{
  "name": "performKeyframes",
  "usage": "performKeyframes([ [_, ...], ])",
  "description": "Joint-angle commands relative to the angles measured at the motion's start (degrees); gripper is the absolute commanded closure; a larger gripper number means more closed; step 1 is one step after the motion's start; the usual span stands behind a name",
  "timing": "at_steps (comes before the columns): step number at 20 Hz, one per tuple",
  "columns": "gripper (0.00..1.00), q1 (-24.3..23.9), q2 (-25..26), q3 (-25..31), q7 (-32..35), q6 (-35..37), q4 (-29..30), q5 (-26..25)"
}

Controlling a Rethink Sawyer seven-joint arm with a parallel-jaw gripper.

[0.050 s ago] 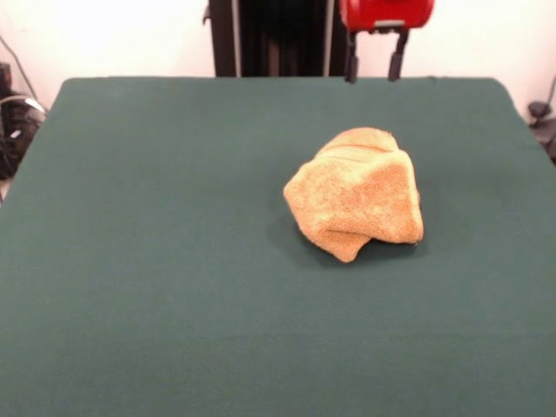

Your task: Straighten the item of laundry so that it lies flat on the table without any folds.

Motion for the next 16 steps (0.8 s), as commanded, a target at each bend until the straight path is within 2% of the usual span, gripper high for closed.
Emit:
performKeyframes([
  [1, 0.00, 2.26, 3.33, 1.87, 10.03, -1.10, -4.75, 1.07],
  [16, 0.00, 5.05, 6.57, -0.37, 12.62, -2.98, -9.31, 2.21],
])
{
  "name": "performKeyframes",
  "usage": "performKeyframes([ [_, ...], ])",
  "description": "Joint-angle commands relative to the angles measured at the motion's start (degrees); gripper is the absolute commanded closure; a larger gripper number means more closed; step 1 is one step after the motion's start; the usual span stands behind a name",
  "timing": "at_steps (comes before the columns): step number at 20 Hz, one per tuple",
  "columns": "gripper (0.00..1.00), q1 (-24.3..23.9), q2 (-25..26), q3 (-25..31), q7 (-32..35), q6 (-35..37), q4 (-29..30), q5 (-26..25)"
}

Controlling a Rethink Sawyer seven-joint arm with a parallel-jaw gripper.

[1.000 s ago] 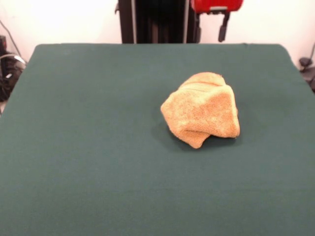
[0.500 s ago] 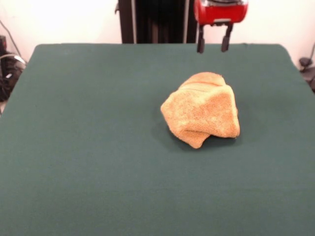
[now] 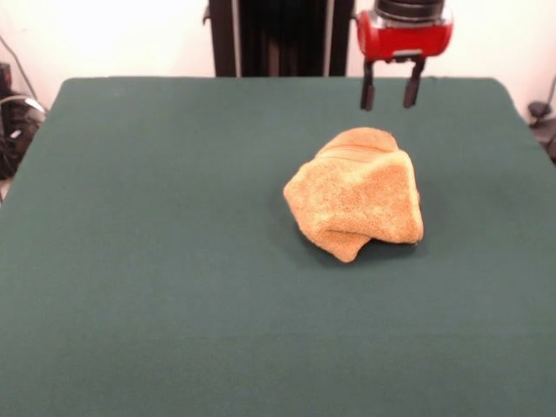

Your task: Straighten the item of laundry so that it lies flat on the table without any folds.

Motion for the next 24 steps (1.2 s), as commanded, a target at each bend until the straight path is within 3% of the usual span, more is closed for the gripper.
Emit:
performKeyframes([
  [1, 0.00, 2.69, 2.32, -0.30, 12.94, -3.30, -4.12, 2.27],
  [16, 0.00, 6.18, 6.90, -4.05, 13.69, -7.51, -6.91, 2.65],
  [24, 0.00, 4.87, 8.58, -2.34, 13.04, -7.69, -7.63, 3.84],
])
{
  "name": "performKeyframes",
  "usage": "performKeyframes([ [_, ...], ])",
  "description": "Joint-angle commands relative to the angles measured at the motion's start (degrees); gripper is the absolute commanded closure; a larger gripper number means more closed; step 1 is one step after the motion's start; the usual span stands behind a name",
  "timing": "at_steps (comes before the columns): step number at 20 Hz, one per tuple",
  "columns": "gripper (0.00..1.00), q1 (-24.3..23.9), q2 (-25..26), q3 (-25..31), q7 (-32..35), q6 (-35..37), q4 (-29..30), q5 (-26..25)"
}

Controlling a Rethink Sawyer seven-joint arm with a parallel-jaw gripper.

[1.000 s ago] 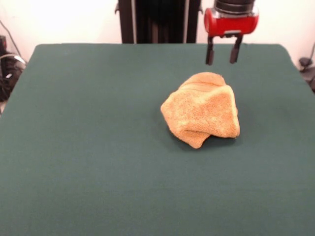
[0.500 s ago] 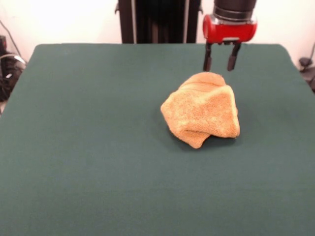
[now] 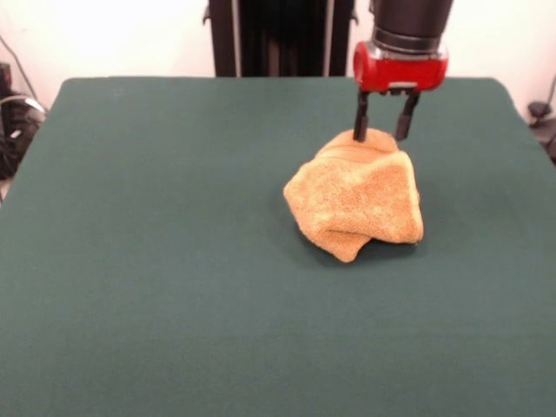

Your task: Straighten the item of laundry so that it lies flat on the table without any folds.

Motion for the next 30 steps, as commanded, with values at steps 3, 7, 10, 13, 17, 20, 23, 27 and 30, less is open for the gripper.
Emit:
performKeyframes([
  [3, 0.00, 0.63, 3.42, 2.47, 12.83, -2.65, -3.26, 3.58],
  [7, 0.00, 0.74, 3.98, 2.58, 13.01, -2.41, -3.57, 4.02],
  [10, 0.00, 0.06, 4.43, 3.67, 13.04, -2.24, -3.56, 4.61],
  [13, 0.00, -0.55, 4.98, 4.64, 12.96, -2.37, -3.56, 5.09],
  [17, 0.00, -0.16, 5.87, 4.46, 13.20, -3.05, -3.81, 5.32],
  [20, 0.00, 0.68, 6.99, 3.53, 13.30, -3.87, -4.68, 5.24],
  [23, 0.00, 1.21, 7.45, 3.15, 13.50, -4.68, -4.68, 5.26],
  [27, 0.00, 1.94, 9.10, 2.33, 13.42, -5.63, -5.98, 5.37],
  [30, 0.00, 2.22, 9.87, 1.91, 13.37, -5.79, -6.78, 5.60],
])
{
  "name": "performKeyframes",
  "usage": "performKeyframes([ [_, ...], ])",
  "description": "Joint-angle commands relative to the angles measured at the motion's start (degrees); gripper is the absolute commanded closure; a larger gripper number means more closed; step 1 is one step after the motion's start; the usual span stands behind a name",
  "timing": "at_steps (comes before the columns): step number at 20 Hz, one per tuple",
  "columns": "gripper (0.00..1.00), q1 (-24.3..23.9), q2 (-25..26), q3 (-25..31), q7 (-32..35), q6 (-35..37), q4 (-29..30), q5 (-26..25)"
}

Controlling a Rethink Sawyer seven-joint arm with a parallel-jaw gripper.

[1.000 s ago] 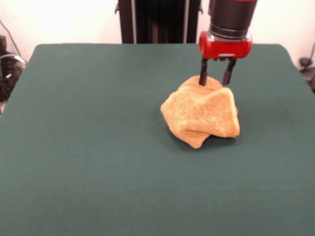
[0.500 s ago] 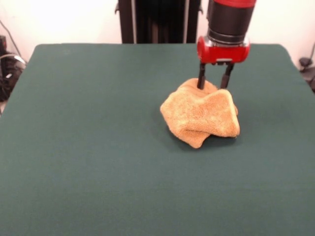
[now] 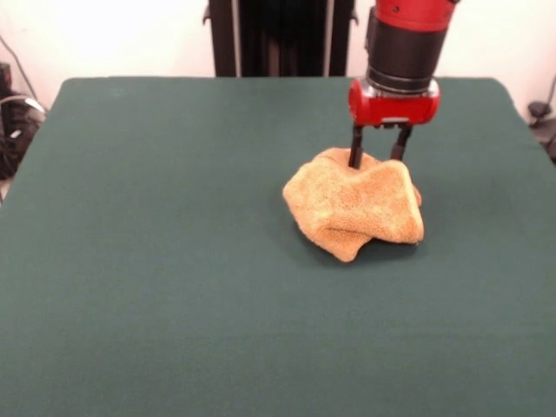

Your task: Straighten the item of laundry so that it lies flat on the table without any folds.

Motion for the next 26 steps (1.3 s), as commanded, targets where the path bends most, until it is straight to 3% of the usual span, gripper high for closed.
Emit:
performKeyframes([
  [1, 0.00, 2.11, 3.23, 2.06, 13.19, -3.93, -3.87, 3.39],
  [2, 0.00, 2.19, 3.30, 1.92, 13.38, -4.32, -3.84, 3.49],
  [3, 1.00, 2.13, 3.21, 1.91, 13.20, -4.50, -3.85, 3.36],
  [16, 1.00, 2.15, 2.88, 1.97, 13.44, -2.67, -3.48, 4.54],
  [26, 1.00, 0.39, -1.16, 4.02, 13.04, 2.79, -1.71, 6.71],
])
